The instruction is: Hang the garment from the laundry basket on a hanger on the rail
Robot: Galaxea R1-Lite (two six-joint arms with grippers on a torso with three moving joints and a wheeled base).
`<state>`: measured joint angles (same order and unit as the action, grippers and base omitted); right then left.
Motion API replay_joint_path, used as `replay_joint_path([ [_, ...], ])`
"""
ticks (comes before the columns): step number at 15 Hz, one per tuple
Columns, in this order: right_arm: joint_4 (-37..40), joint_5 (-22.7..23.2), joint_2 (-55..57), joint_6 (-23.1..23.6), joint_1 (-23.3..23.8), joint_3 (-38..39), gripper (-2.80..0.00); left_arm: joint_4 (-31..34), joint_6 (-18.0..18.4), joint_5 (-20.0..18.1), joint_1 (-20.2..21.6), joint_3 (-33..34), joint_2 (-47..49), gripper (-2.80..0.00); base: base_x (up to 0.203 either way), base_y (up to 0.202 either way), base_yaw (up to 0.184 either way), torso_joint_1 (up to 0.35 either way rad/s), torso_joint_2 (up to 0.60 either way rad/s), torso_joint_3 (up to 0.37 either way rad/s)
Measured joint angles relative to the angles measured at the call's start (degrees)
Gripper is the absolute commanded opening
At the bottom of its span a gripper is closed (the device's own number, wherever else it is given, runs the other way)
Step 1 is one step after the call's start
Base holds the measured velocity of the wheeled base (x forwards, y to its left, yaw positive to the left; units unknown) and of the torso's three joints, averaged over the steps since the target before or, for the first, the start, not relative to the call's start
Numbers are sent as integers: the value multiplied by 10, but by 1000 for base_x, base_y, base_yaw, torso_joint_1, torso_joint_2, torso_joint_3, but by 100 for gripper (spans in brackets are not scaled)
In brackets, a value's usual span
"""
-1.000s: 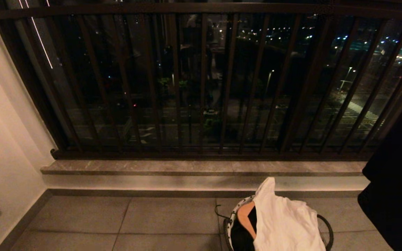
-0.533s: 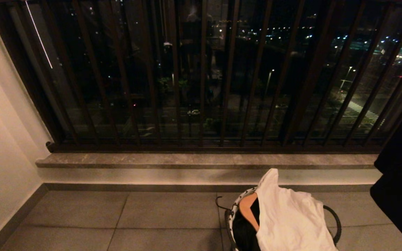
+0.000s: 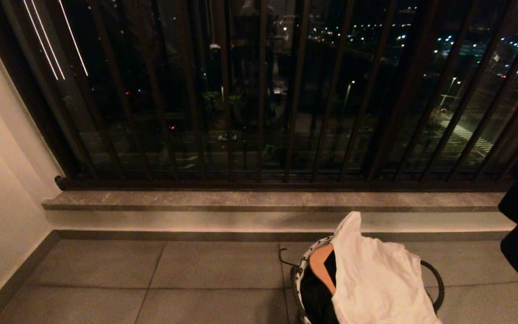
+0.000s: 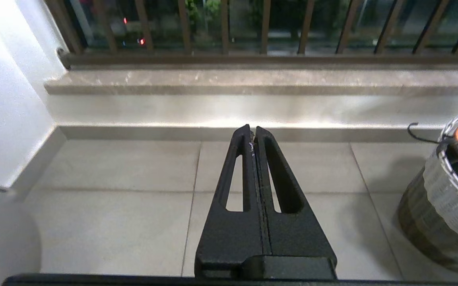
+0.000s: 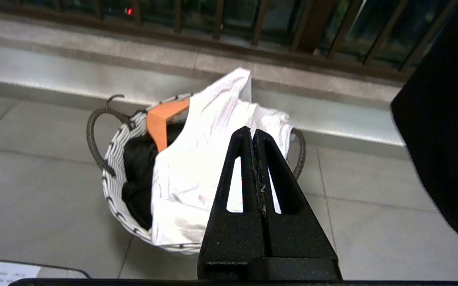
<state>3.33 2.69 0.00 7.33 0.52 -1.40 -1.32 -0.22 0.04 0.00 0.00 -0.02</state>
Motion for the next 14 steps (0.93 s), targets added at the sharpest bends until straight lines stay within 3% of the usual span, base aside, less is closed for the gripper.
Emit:
replay_joint_path([
  [14,0,0,0,-2,0,0,-280,0,0,0,0,0,0,-280,0,0,0,4,3,-200],
])
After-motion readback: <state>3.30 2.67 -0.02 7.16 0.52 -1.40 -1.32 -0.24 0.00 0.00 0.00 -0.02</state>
